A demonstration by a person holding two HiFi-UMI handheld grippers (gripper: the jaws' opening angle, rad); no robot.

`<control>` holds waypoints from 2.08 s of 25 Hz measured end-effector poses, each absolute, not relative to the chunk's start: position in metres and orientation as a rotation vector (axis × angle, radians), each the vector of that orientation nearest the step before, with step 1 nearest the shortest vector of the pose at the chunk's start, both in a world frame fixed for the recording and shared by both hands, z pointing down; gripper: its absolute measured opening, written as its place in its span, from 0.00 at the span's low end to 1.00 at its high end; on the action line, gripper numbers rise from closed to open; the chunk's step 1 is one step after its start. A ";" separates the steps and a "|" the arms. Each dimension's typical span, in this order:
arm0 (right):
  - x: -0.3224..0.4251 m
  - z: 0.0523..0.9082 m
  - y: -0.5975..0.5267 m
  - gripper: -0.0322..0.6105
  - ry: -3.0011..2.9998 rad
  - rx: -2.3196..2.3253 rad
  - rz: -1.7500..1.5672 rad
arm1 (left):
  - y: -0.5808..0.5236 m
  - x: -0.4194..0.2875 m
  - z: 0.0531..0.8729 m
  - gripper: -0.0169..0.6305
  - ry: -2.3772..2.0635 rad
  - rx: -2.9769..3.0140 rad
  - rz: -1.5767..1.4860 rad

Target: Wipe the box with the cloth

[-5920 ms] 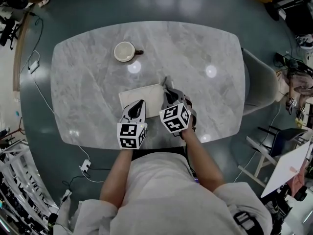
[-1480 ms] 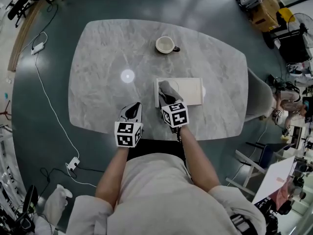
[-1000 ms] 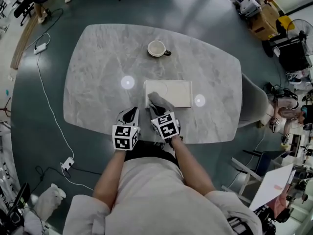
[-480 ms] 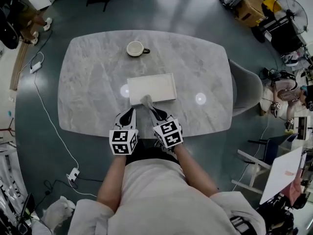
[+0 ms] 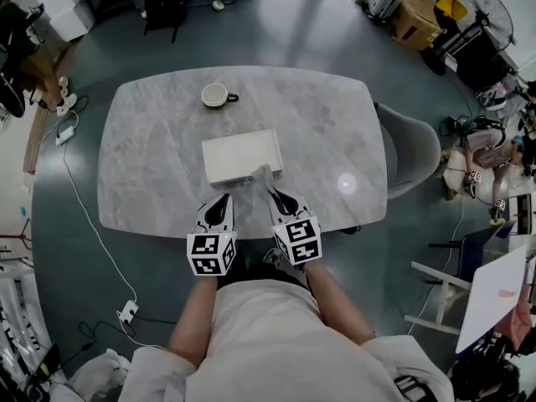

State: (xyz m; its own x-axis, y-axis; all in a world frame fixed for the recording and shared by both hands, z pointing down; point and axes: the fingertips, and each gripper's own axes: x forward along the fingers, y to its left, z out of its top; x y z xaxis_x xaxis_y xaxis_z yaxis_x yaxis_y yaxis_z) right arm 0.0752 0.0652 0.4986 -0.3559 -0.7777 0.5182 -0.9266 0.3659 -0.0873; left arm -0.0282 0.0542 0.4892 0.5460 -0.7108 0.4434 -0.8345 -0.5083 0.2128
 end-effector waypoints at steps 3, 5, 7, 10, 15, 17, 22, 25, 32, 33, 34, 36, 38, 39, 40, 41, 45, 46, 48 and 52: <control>0.094 0.482 0.073 0.10 -2.250 1.538 0.465 | 0.062 -0.012 0.472 0.06 -1.265 2.422 0.399; 0.106 0.468 0.078 0.10 -2.255 1.576 0.429 | 0.066 -0.002 0.459 0.06 -1.266 2.449 0.371; 0.116 0.453 0.081 0.10 -2.271 1.623 0.396 | 0.069 0.006 0.444 0.06 -1.272 2.480 0.338; 0.129 0.422 0.084 0.10 -2.311 1.709 0.335 | 0.073 0.016 0.420 0.06 -1.287 2.535 0.291; 0.144 0.370 0.083 0.10 -2.363 1.810 0.205 | 0.071 0.028 0.380 0.06 -1.303 2.622 0.229; 0.146 0.354 0.088 0.10 -2.380 1.828 0.166 | 0.074 0.030 0.366 0.06 -1.317 2.639 0.202; 0.159 0.317 0.091 0.10 -2.408 1.891 0.076 | 0.070 0.036 0.330 0.06 -1.365 2.685 0.118; 0.163 0.302 0.092 0.10 -2.412 1.906 0.018 | 0.067 0.037 0.312 0.06 -1.387 2.705 0.072; 0.165 0.283 0.090 0.10 -2.441 1.896 -0.020 | 0.065 0.047 0.292 0.06 -1.391 2.727 0.022; 0.165 0.281 0.090 0.10 -2.446 1.901 -0.025 | 0.065 0.047 0.290 0.06 -1.398 2.728 0.023; 0.165 0.280 0.090 0.10 -2.448 1.907 -0.030 | 0.064 0.045 0.289 0.06 -1.408 2.729 0.024; 0.163 0.278 0.087 0.10 -2.445 1.922 -0.034 | 0.061 0.039 0.285 0.06 -1.434 2.732 0.022; 0.161 0.278 0.084 0.10 -2.445 1.925 -0.038 | 0.060 0.032 0.282 0.06 -1.453 2.734 0.017; 0.159 0.278 0.083 0.10 -2.447 1.924 -0.040 | 0.060 0.029 0.281 0.06 -1.459 2.732 0.014; 0.159 0.278 0.082 0.10 -2.449 1.925 -0.039 | 0.059 0.027 0.281 0.06 -1.464 2.729 0.011; 0.158 0.278 0.080 0.10 -2.450 1.925 -0.039 | 0.059 0.025 0.281 0.06 -1.466 2.726 0.008; 0.154 0.275 0.077 0.10 -2.456 1.915 -0.054 | 0.058 0.025 0.280 0.06 -1.458 2.726 -0.002; 0.153 0.274 0.076 0.10 -2.454 1.917 -0.056 | 0.058 0.025 0.279 0.06 -1.456 2.730 -0.001; 0.153 0.272 0.076 0.10 -2.446 1.927 -0.052 | 0.057 0.024 0.276 0.06 -1.454 2.734 -0.001; 0.150 0.272 0.075 0.10 -2.441 1.921 -0.057 | 0.056 0.018 0.277 0.06 -1.455 2.728 -0.004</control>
State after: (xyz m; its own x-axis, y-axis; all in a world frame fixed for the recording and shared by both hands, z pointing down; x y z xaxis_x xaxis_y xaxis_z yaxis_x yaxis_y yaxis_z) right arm 0.1502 0.0746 0.2716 -0.2347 -0.9721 0.0048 -0.9708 0.2346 0.0501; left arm 0.0177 0.0564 0.2767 0.5571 -0.8302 0.0210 -0.8301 -0.5558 0.0452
